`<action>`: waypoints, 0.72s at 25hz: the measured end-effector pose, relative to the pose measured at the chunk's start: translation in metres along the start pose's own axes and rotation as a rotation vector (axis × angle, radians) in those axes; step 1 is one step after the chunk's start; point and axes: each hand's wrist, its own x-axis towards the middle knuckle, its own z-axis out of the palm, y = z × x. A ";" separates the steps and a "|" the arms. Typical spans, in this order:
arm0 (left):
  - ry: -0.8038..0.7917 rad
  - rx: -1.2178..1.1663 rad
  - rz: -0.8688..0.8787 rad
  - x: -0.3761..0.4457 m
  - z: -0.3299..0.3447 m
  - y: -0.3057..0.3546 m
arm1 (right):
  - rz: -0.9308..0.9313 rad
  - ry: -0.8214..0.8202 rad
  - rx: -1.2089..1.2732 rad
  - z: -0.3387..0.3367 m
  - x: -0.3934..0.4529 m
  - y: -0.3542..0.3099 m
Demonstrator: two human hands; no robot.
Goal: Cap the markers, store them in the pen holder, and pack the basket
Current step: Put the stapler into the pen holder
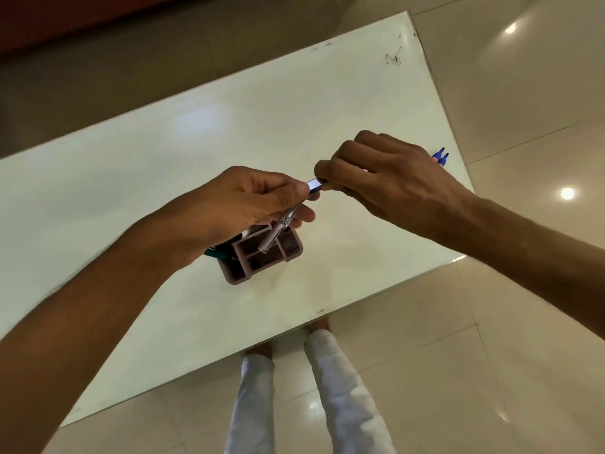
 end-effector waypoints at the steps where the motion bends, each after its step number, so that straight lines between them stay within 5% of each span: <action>1: -0.029 -0.064 -0.024 -0.002 -0.001 0.000 | 0.013 -0.002 0.032 -0.002 0.001 -0.005; 5: -0.171 -0.271 -0.111 -0.009 0.003 -0.011 | 0.220 0.019 0.375 -0.009 0.000 -0.028; 9: 0.026 -0.765 -0.195 -0.015 0.029 -0.029 | 0.552 -0.036 0.716 -0.011 -0.018 -0.064; 15: 0.175 -0.942 -0.235 -0.023 0.059 -0.052 | 0.845 -0.121 0.578 0.021 -0.032 -0.136; 18: 0.165 -0.902 -0.278 -0.034 0.055 -0.066 | 0.820 -0.178 0.494 0.026 -0.026 -0.141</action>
